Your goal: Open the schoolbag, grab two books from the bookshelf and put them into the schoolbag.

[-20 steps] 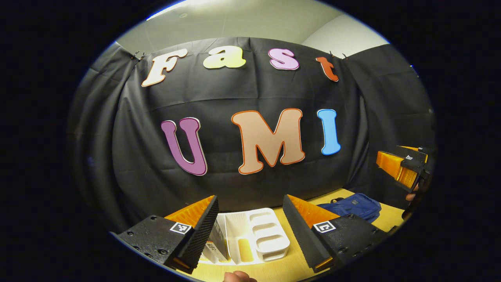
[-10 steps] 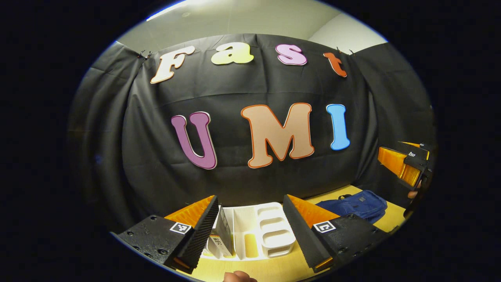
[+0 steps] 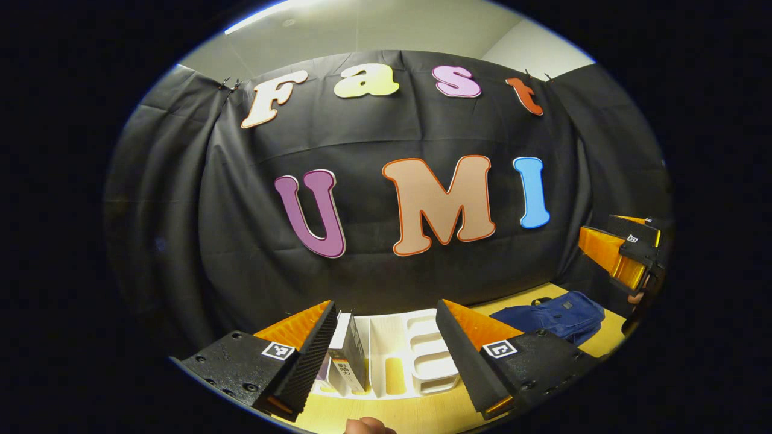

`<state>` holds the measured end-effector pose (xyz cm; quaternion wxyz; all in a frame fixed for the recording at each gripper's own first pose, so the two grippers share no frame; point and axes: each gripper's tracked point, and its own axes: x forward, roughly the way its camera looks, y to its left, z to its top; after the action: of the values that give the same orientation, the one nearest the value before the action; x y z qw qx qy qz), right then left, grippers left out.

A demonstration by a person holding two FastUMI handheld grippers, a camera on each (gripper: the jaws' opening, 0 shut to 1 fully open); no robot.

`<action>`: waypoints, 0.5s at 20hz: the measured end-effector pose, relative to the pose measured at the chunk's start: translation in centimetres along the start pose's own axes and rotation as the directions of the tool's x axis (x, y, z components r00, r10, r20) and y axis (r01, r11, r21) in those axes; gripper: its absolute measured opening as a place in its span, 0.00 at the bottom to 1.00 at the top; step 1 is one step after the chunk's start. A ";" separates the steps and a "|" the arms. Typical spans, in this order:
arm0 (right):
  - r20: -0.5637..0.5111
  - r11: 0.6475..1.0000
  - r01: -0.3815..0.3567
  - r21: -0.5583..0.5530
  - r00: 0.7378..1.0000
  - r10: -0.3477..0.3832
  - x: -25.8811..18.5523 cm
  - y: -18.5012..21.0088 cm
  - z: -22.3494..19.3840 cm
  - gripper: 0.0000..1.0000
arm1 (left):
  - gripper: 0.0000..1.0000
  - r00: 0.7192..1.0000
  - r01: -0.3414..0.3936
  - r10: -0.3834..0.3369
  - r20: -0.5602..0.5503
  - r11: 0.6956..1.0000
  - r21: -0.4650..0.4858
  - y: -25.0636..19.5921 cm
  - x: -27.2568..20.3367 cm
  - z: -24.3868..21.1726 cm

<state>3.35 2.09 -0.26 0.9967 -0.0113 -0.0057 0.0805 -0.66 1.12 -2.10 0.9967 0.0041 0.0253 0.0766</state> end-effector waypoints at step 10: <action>-0.058 0.890 -0.118 -0.440 0.993 0.103 2.4 -2.6 -7.7 1.00 | 0.96 0.994 -0.096 0.096 -0.042 0.995 0.001 3.1 -0.6 -1.4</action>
<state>6.25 -0.22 -7.92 0.9618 -0.2391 -0.0065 0.1335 -1.83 4.08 -3.46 0.9911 0.0033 0.0460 0.1246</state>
